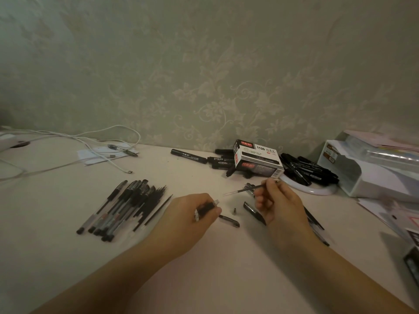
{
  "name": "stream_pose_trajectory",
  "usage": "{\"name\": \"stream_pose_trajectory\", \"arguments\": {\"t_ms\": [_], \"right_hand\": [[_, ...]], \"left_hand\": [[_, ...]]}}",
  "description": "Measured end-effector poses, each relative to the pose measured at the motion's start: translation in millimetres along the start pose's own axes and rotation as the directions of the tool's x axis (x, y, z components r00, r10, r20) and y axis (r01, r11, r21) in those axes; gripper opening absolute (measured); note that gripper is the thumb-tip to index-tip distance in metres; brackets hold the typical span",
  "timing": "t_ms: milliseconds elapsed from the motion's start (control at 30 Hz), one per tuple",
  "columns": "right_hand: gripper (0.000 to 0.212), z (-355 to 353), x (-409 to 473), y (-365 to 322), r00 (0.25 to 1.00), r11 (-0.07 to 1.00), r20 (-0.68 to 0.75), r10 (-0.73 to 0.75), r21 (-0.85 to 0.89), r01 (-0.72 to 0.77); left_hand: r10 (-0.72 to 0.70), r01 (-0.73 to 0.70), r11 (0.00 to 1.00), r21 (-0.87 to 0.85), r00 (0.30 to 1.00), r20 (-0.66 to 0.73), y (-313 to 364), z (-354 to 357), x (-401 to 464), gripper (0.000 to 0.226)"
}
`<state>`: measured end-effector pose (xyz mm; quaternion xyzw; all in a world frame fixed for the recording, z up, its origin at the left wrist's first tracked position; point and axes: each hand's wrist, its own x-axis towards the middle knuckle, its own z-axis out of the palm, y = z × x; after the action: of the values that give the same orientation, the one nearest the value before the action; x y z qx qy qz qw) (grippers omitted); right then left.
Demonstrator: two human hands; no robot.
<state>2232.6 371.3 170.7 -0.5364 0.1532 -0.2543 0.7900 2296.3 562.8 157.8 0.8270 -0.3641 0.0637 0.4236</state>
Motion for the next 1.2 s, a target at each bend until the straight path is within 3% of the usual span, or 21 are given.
{"name": "stream_pose_trajectory", "arguments": {"t_ms": [700,1000,1200], "right_hand": [[0.020,2.5,0.8,3.7,0.997,0.994,0.060,-0.050,-0.094,0.055],[0.021,2.7,-0.6,3.3,0.998,0.997,0.060,-0.007,-0.074,0.011],[0.018,2.7,-1.1,0.4,0.992,0.983,0.099,-0.078,-0.160,0.094]], "left_hand": [[0.003,-0.003,1.000,-0.001,1.000,0.016,-0.9,-0.6,0.2,0.021],[0.012,-0.007,0.996,-0.085,0.998,0.060,4.8,-1.6,-0.5,0.017],[0.017,-0.015,0.999,-0.031,0.999,0.051,2.2,-2.0,-0.1,0.018]]}}
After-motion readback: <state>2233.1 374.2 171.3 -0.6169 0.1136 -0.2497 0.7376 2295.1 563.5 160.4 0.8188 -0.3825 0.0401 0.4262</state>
